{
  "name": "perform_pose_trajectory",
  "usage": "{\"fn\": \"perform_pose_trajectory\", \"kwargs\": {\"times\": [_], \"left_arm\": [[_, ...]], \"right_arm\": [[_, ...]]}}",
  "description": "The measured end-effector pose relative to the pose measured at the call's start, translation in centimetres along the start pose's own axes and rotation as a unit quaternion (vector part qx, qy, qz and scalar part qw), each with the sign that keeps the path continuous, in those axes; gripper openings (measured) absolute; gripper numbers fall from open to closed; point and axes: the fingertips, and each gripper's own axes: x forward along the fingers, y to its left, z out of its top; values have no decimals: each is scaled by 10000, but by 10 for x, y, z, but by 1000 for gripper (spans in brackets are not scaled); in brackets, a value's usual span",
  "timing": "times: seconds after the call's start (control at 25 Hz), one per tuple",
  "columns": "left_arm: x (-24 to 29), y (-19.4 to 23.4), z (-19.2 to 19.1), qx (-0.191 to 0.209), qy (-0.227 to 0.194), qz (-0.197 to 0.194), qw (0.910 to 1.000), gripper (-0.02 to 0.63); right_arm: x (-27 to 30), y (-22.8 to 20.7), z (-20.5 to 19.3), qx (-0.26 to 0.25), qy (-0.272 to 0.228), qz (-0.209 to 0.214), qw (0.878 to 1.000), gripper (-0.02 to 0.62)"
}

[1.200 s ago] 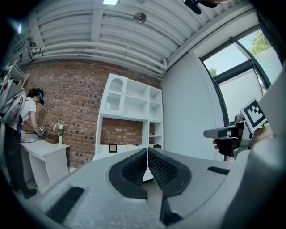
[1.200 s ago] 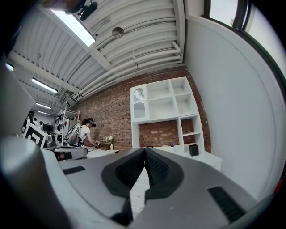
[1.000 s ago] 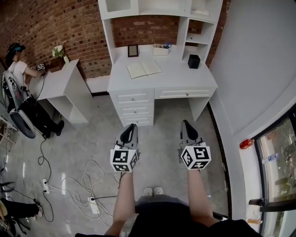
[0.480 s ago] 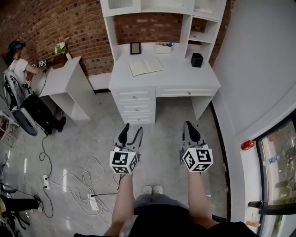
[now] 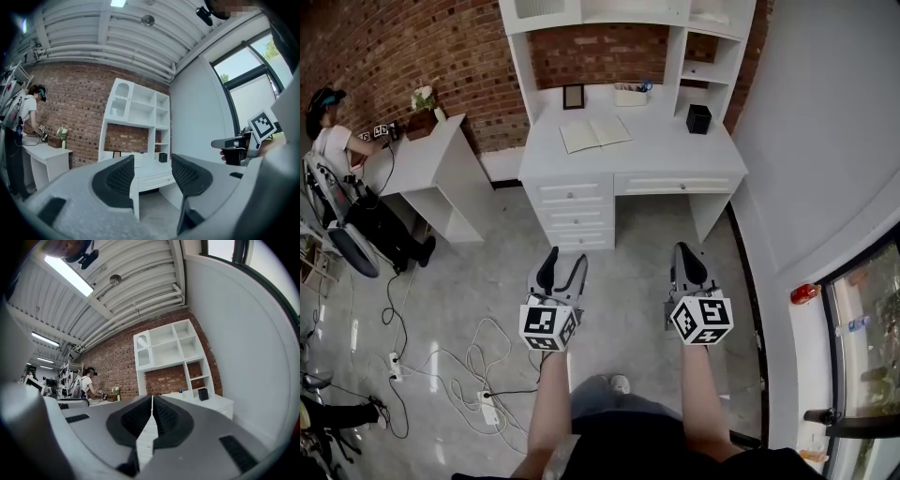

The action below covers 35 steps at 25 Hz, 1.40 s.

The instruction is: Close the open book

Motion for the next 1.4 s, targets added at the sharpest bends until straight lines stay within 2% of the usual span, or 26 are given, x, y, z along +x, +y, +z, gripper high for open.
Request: {"fn": "perform_pose_trajectory", "kwargs": {"times": [0.4, 0.68, 0.96, 1.4], "left_arm": [[23, 1, 12, -10, -211, -22, 9998, 218], [79, 26, 24, 3, -460, -72, 9989, 218], [174, 66, 24, -37, -551, -101, 9984, 218], [361, 153, 9, -132, -197, -138, 9996, 218]], "right_arm": [[16, -18, 17, -24, -205, -41, 9998, -2], [70, -39, 26, -162, -353, -56, 9992, -2], [165, -69, 22, -268, -318, -10, 9991, -2], [359, -133, 3, -139, 63, -165, 9997, -2]]}}
